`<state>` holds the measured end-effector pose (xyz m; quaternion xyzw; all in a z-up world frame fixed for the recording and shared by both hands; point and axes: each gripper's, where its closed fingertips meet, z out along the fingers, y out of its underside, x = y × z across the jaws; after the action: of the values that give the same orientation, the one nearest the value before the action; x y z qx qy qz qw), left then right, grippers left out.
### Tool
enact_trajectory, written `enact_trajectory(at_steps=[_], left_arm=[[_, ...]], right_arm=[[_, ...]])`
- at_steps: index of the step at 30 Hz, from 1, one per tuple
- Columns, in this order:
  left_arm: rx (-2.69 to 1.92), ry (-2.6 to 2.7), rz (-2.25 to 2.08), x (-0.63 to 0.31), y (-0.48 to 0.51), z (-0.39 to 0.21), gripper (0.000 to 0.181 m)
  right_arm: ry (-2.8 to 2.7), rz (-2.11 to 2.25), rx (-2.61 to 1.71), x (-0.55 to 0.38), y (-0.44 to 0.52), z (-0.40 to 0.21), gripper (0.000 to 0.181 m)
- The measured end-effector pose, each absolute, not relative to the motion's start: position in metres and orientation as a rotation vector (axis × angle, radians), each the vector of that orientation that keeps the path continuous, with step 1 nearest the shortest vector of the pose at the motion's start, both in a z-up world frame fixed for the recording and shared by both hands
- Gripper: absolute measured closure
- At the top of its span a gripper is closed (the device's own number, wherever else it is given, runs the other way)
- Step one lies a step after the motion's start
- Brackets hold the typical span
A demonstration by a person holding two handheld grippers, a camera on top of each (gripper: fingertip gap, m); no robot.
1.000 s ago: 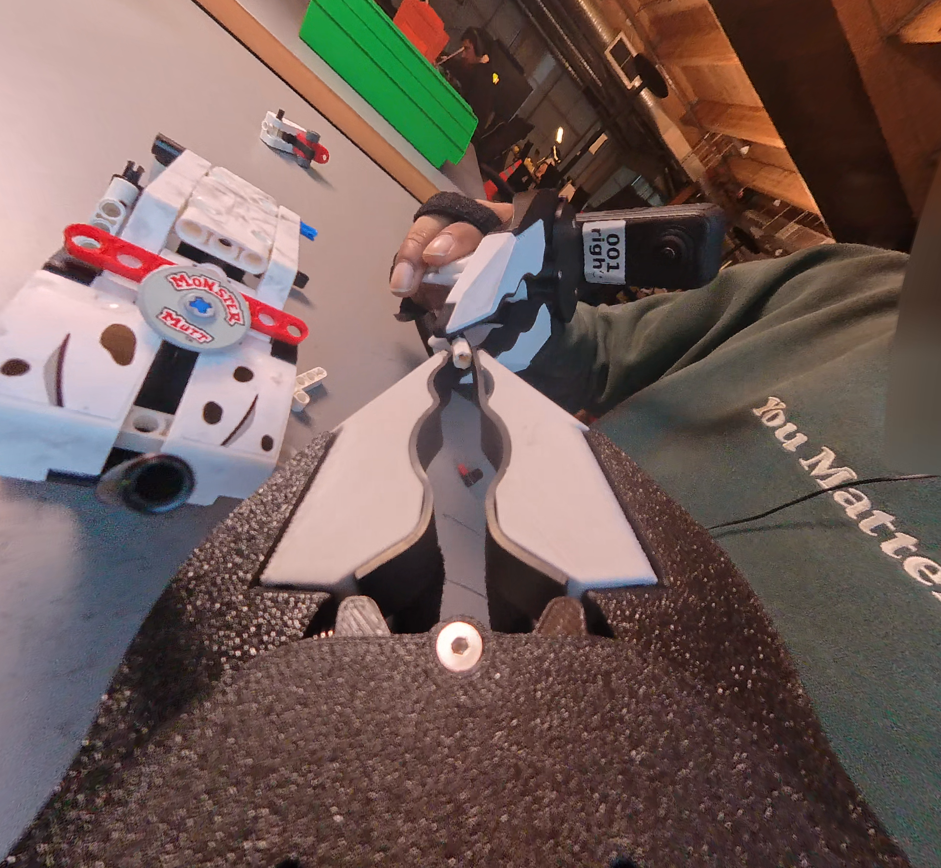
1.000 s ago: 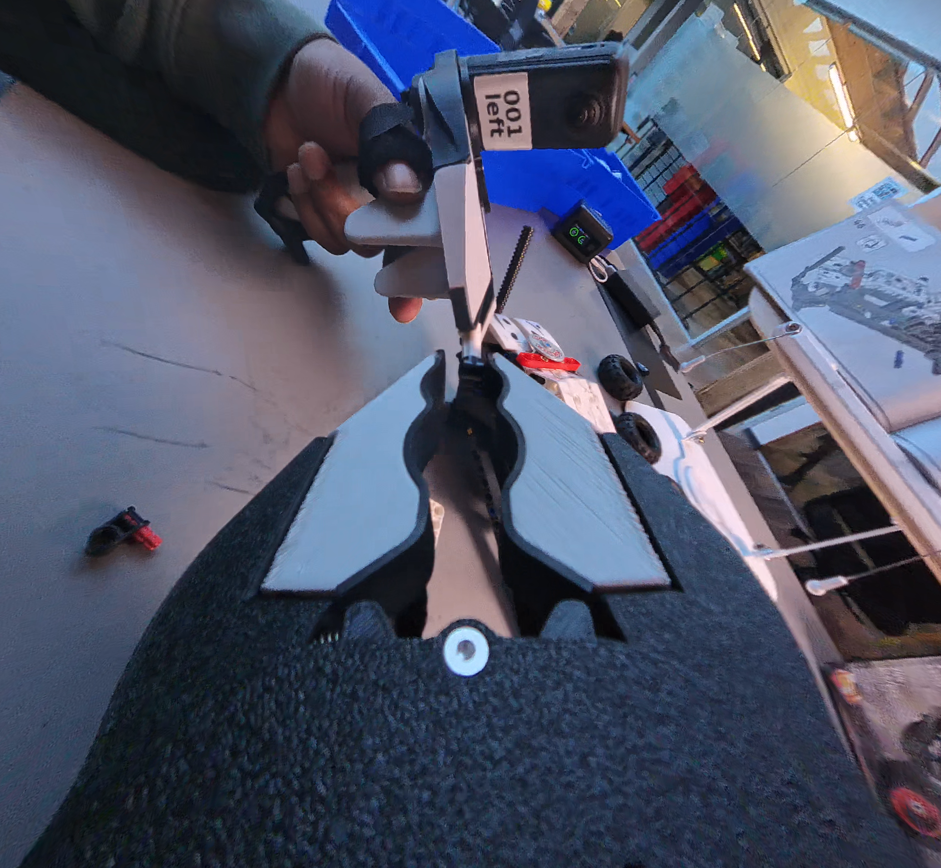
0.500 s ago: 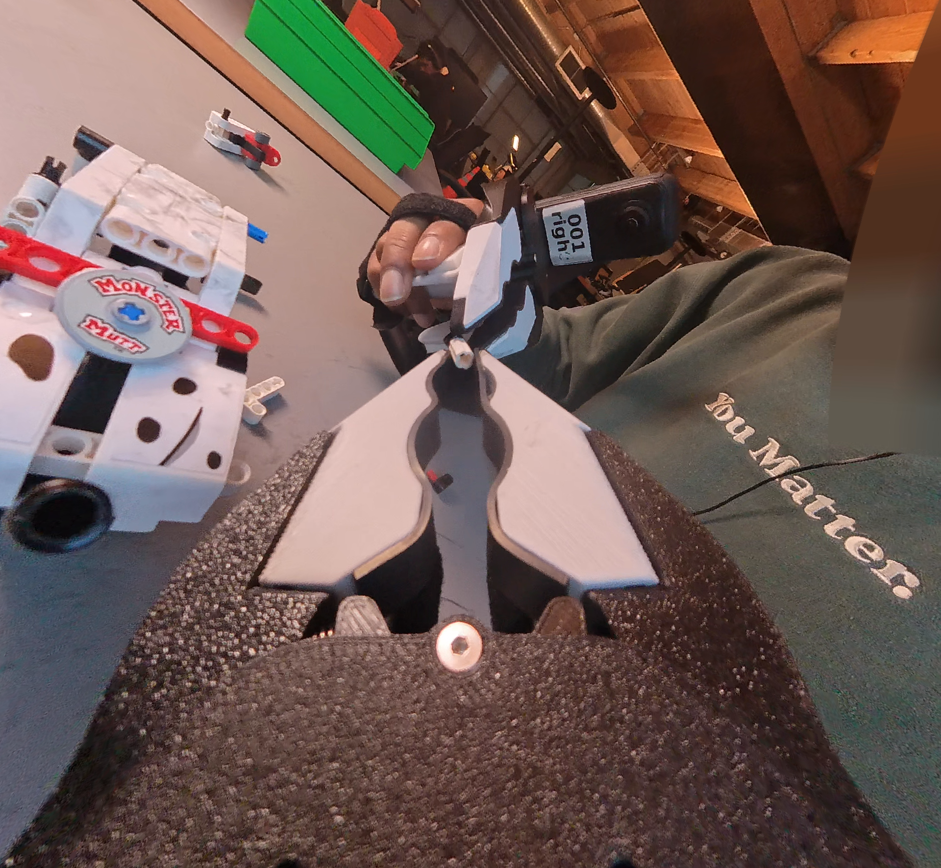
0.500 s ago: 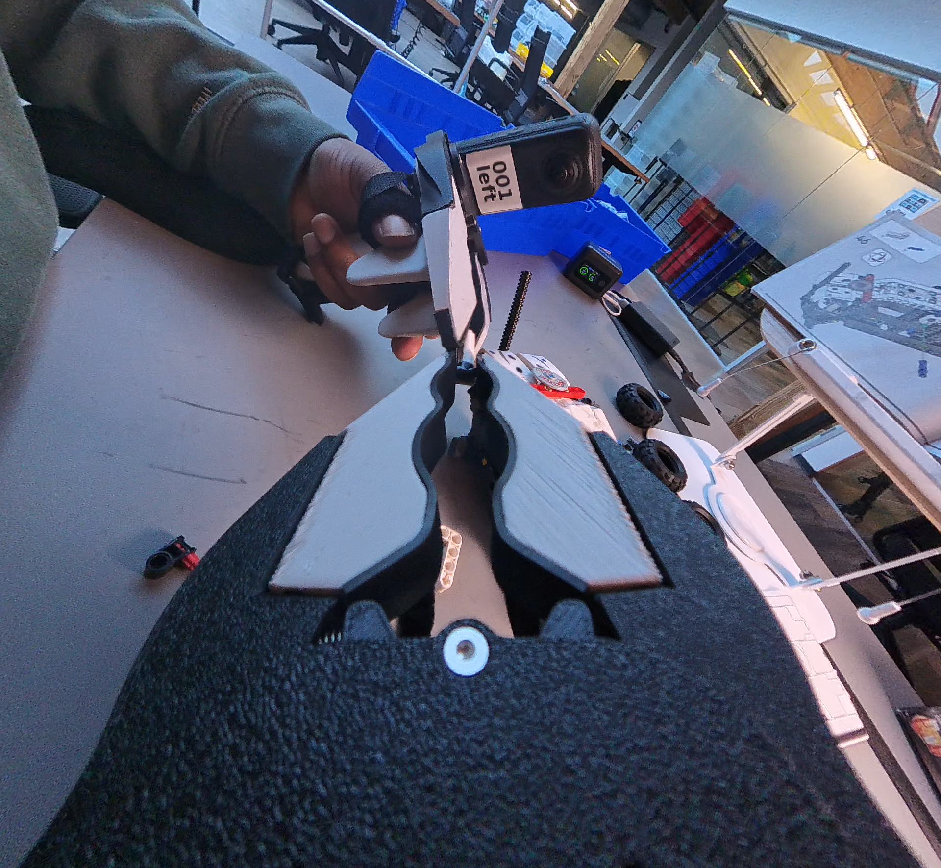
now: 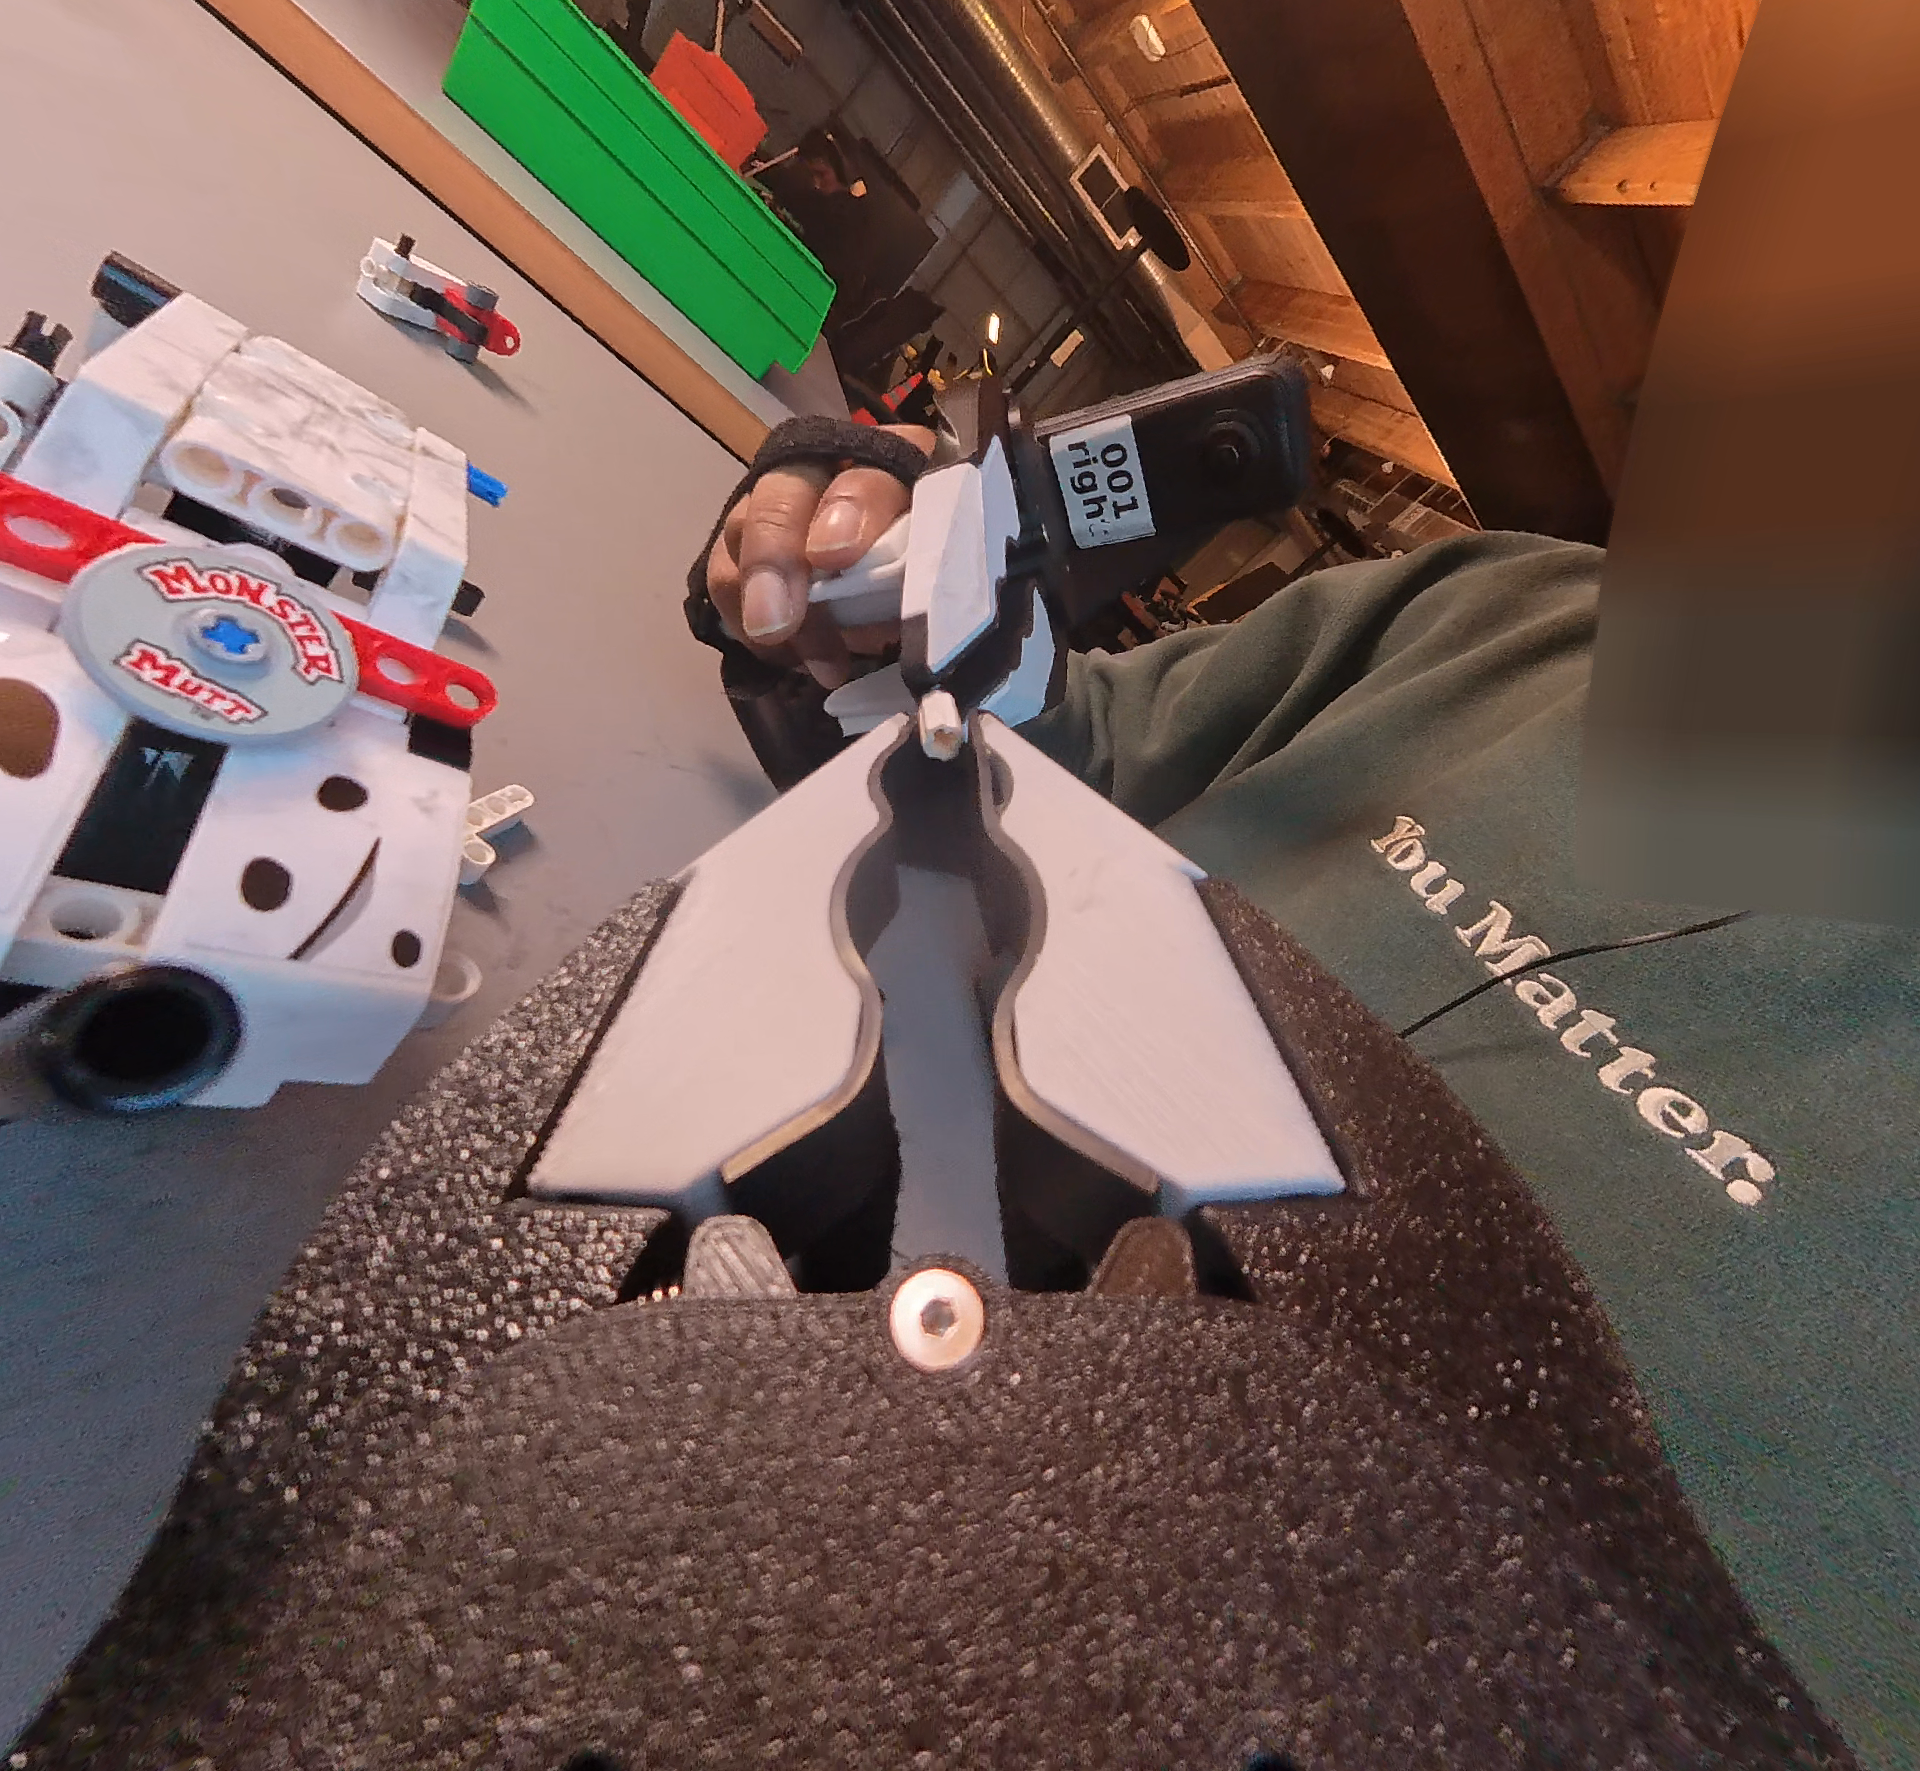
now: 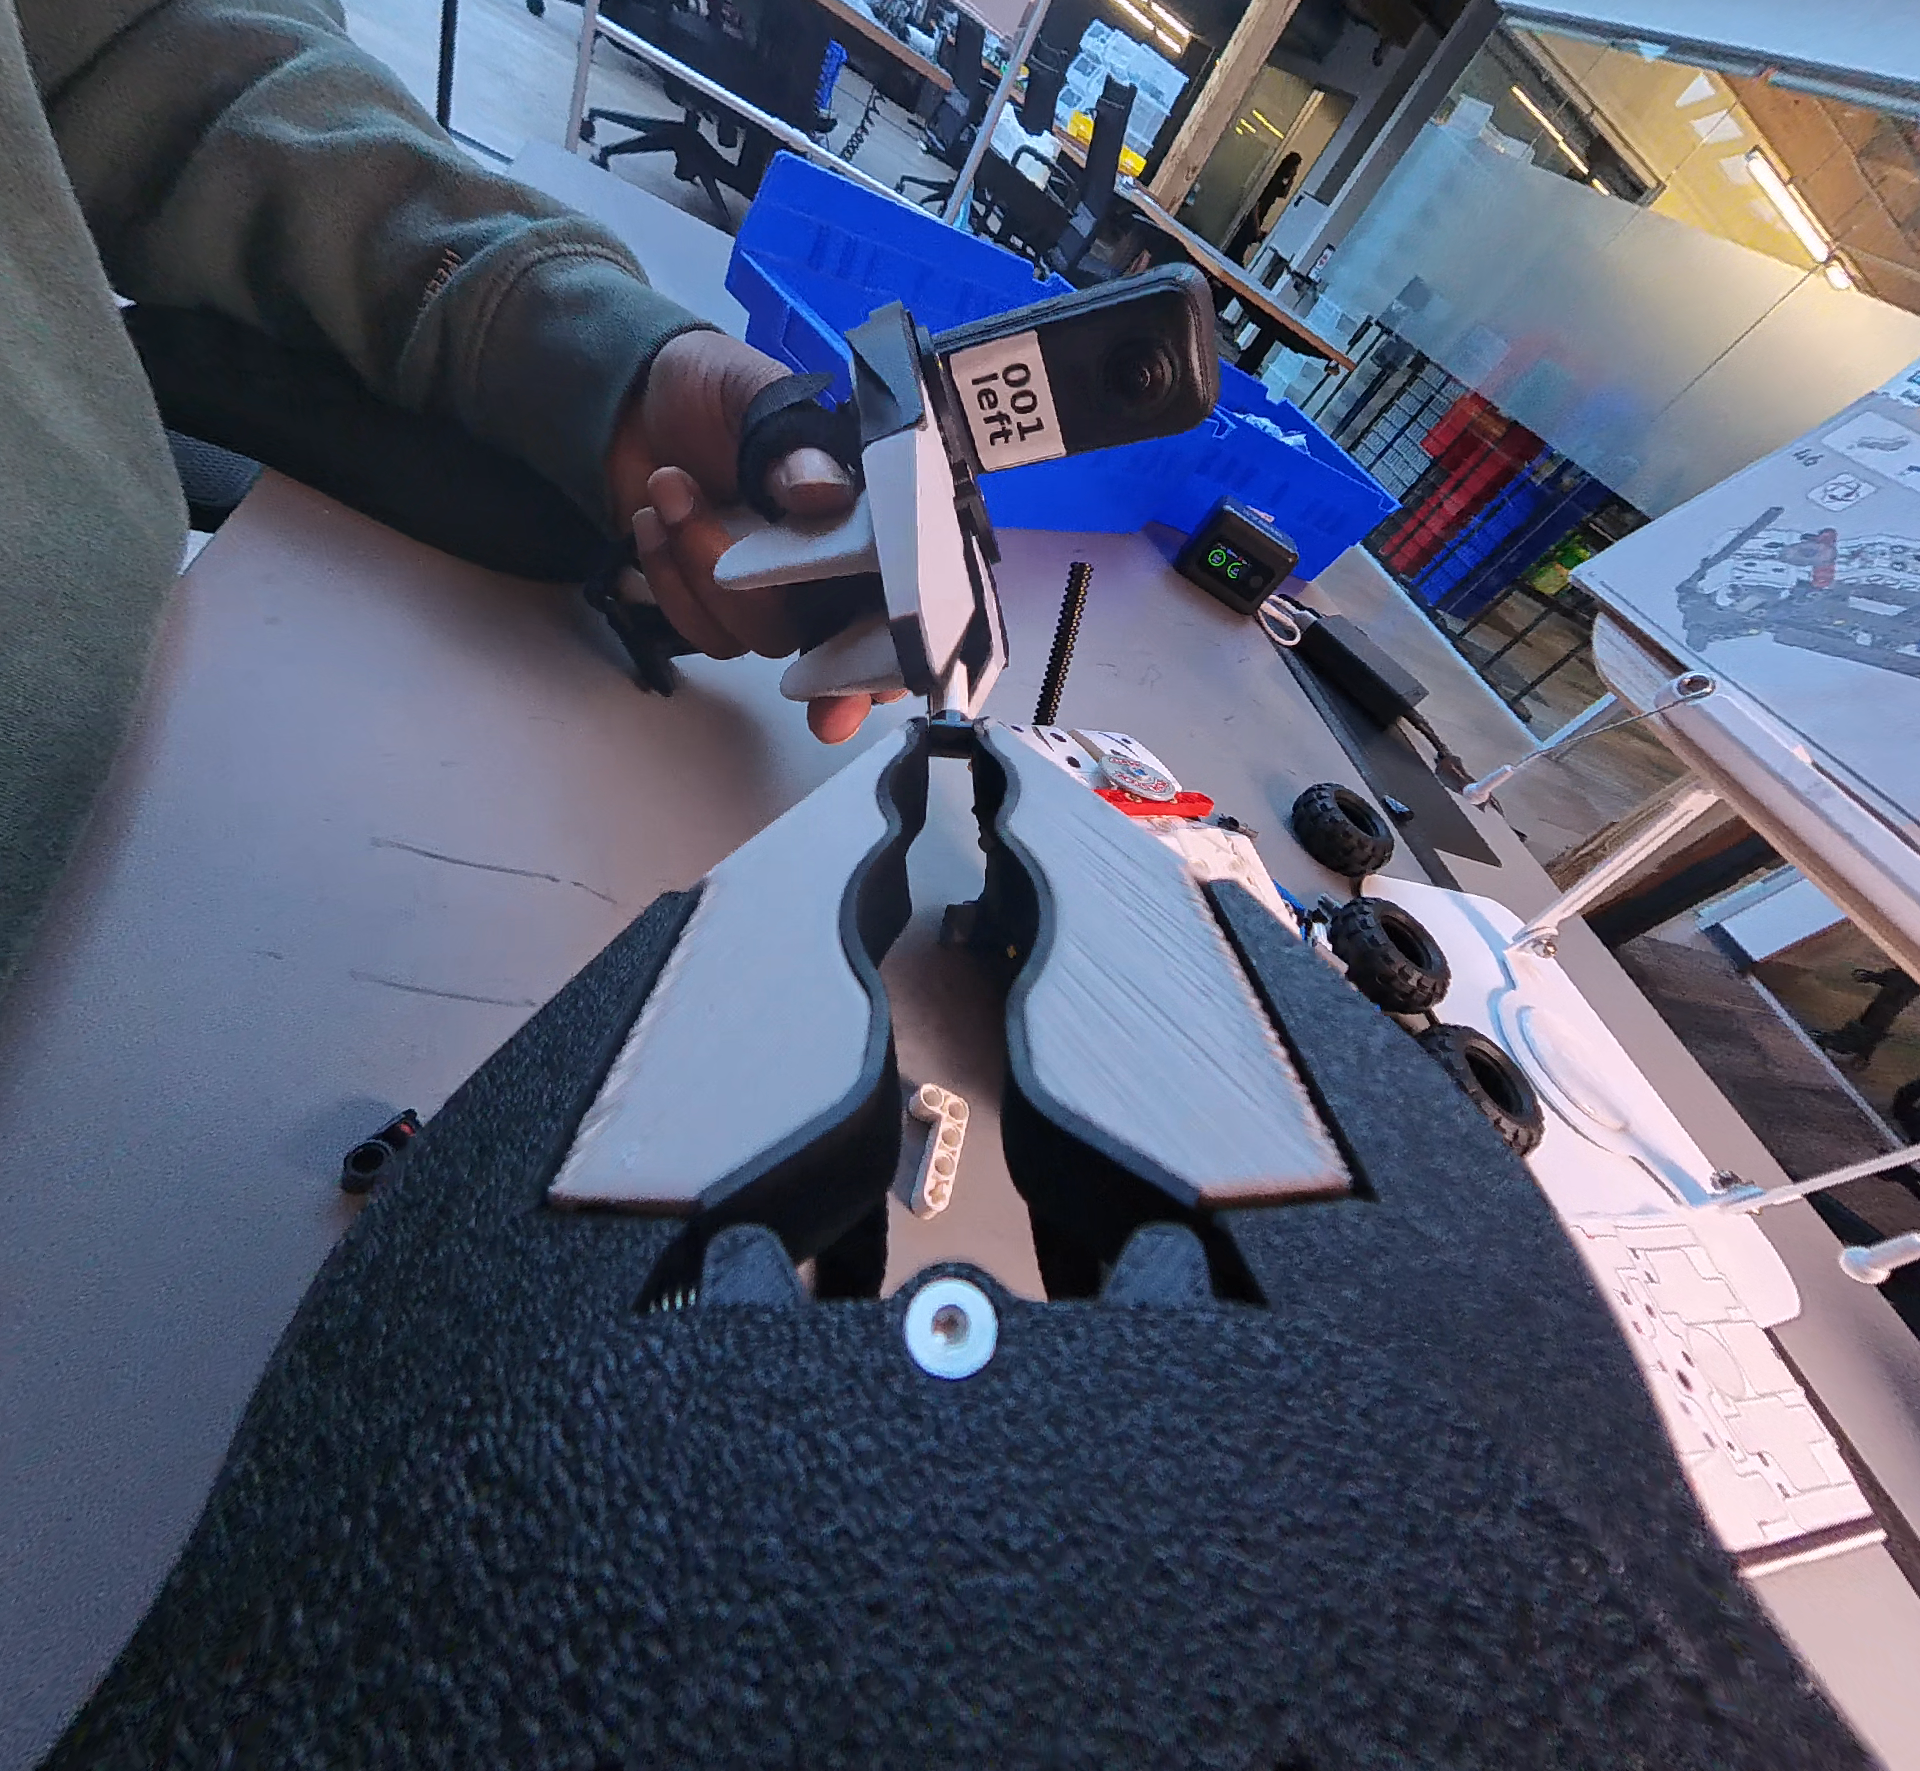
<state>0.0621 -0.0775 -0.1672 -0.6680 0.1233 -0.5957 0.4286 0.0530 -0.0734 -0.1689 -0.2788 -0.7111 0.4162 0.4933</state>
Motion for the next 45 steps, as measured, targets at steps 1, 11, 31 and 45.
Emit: enact_trajectory(at_steps=[1, 11, 31, 45], left_arm=[[-1.667, 0.309, -1.488, 0.062, -0.078, -0.167, 0.174], [-1.593, 0.283, -1.390, 0.046, -0.071, -0.151, 0.176], [-1.625, 0.377, -0.923, 0.007, -0.062, -0.160, 0.174], [-1.987, 0.192, -0.180, -0.113, 0.010, -0.220, 0.174]], right_arm=[[-1.725, 1.009, -0.673, 0.053, -0.074, -0.169, 0.174], [-1.699, 1.161, -0.784, 0.064, -0.058, -0.153, 0.175], [-2.182, 0.681, -1.278, -0.080, 0.098, -0.262, 0.167], [-1.728, 1.161, -1.154, 0.017, 0.060, -0.151, 0.161]])
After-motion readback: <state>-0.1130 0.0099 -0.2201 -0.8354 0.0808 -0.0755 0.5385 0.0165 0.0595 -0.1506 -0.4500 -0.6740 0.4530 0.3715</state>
